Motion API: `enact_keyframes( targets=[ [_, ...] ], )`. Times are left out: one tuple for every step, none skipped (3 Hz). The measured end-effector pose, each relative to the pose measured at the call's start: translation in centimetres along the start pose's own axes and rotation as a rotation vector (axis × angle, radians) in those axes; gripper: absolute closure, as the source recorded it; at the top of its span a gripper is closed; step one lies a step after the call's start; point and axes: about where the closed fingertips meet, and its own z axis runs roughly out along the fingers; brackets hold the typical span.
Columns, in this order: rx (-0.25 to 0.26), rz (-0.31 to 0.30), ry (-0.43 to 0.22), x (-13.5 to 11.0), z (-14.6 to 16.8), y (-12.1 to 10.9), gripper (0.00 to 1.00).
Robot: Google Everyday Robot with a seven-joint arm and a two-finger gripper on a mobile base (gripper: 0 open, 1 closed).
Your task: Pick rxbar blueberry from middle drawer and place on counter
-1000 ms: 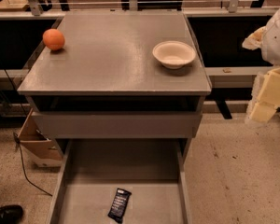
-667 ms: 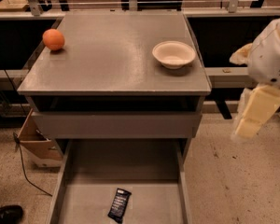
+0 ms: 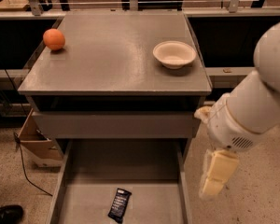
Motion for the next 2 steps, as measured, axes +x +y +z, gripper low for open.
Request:
enact_keyframes(
  targets=[
    [-0.131, -0.025, -0.01, -1.2, 8.1, 5.0, 0.0],
    [-0.2, -0.036, -0.001, -1.6, 11.7, 7.6, 0.0]
  ],
)
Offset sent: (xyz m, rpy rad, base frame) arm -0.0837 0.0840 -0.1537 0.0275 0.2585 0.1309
